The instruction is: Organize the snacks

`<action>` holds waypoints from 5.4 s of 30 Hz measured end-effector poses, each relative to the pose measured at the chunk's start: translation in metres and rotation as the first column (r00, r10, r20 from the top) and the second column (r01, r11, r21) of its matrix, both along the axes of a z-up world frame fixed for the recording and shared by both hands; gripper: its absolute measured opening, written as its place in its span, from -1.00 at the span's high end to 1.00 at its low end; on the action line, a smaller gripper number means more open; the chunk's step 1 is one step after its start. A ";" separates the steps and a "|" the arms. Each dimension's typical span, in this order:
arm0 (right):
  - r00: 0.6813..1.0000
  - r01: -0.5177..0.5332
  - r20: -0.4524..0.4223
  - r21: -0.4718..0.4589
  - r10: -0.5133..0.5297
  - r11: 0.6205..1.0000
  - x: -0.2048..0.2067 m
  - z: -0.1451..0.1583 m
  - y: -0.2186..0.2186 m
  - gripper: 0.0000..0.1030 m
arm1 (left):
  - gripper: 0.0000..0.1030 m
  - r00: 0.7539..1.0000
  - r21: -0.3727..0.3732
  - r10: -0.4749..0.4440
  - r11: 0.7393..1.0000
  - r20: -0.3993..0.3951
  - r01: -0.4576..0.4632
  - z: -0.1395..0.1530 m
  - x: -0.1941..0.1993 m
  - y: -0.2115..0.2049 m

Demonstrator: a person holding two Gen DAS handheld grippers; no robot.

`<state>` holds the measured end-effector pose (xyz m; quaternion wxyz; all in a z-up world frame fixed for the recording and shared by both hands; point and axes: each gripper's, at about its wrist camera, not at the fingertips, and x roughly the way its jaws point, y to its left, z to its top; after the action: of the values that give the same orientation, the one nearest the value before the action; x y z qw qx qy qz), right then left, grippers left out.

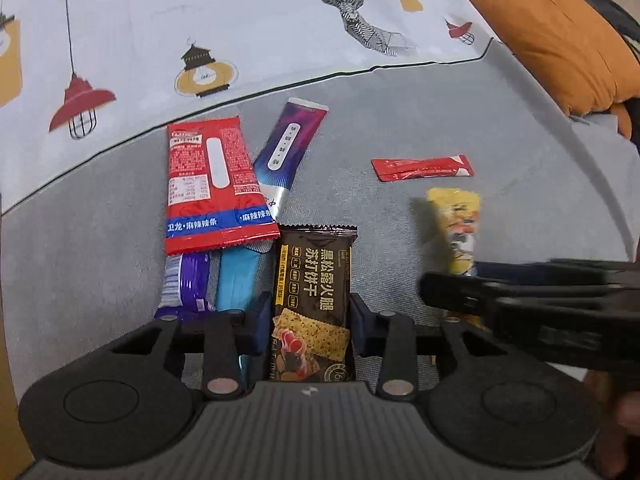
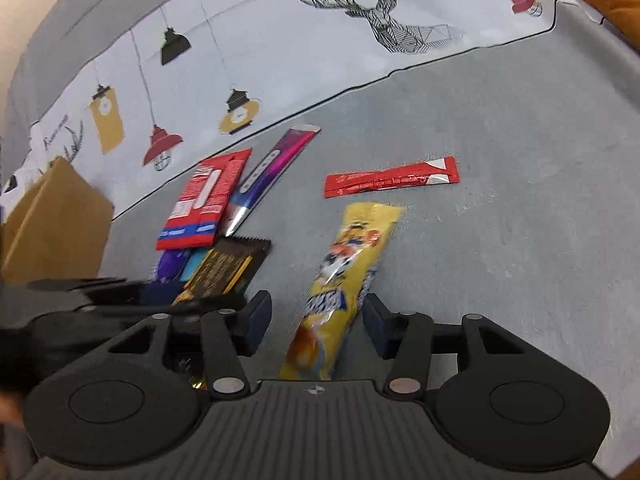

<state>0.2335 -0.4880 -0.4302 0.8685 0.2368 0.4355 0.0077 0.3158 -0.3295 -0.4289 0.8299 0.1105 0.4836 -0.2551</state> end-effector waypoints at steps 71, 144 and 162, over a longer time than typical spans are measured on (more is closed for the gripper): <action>0.851 -0.462 0.181 -0.193 0.494 0.866 -0.004 0.123 0.354 -0.25 | -0.89 0.769 -0.277 0.637 0.750 0.058 -0.601 0.113 -0.074 0.407; 0.988 -0.103 0.100 -0.145 0.118 0.984 -0.019 -0.005 0.077 0.54 | 0.37 0.987 -0.037 0.097 0.995 0.129 -0.093 -0.009 -0.046 0.080; 0.966 -0.040 0.249 -0.127 0.071 0.991 -0.015 0.034 0.090 0.65 | 0.73 0.984 -0.105 0.125 0.988 0.124 -0.112 0.038 -0.051 0.100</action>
<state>0.2185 -0.3980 -0.3964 0.9291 0.1686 0.3272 0.0358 0.2644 -0.2299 -0.3912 0.8779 0.0574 0.4211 -0.2209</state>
